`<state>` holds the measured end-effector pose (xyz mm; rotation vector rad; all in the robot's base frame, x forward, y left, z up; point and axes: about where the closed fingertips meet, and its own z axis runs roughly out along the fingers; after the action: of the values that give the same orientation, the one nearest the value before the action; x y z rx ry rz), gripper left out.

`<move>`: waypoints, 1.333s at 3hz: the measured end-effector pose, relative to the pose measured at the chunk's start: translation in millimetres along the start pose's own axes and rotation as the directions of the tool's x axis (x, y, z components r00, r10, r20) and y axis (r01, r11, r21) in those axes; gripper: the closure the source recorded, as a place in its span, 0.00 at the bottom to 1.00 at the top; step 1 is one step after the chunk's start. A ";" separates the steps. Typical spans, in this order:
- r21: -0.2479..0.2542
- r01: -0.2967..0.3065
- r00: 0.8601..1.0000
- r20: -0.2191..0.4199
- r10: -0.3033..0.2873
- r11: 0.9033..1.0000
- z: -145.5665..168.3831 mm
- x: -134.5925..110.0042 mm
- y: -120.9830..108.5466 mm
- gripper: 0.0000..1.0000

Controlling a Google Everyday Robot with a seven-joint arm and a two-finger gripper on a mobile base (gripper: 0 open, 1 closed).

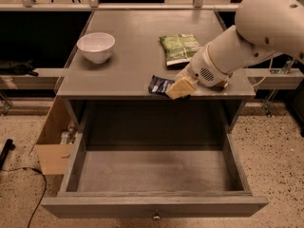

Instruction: Pick rxbar blueberry from top drawer and place on counter

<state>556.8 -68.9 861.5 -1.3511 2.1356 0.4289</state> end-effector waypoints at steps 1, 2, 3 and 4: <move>-0.001 0.014 1.000 -0.008 -0.014 1.000 12.4 -20.1 -11.4 1.00; 0.001 0.022 1.000 -0.007 -0.022 1.000 14.4 -23.9 -14.9 1.00; -0.006 0.041 0.999 -0.012 -0.041 0.999 25.9 -37.9 -31.0 1.00; -0.065 0.065 0.996 -0.058 -0.069 0.996 94.2 -67.9 -84.3 1.00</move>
Offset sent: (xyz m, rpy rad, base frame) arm 0.0426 0.0275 0.0028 -0.0219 -0.0013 0.0143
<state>682.4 -6.0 832.1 -1.4841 2.1349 0.4372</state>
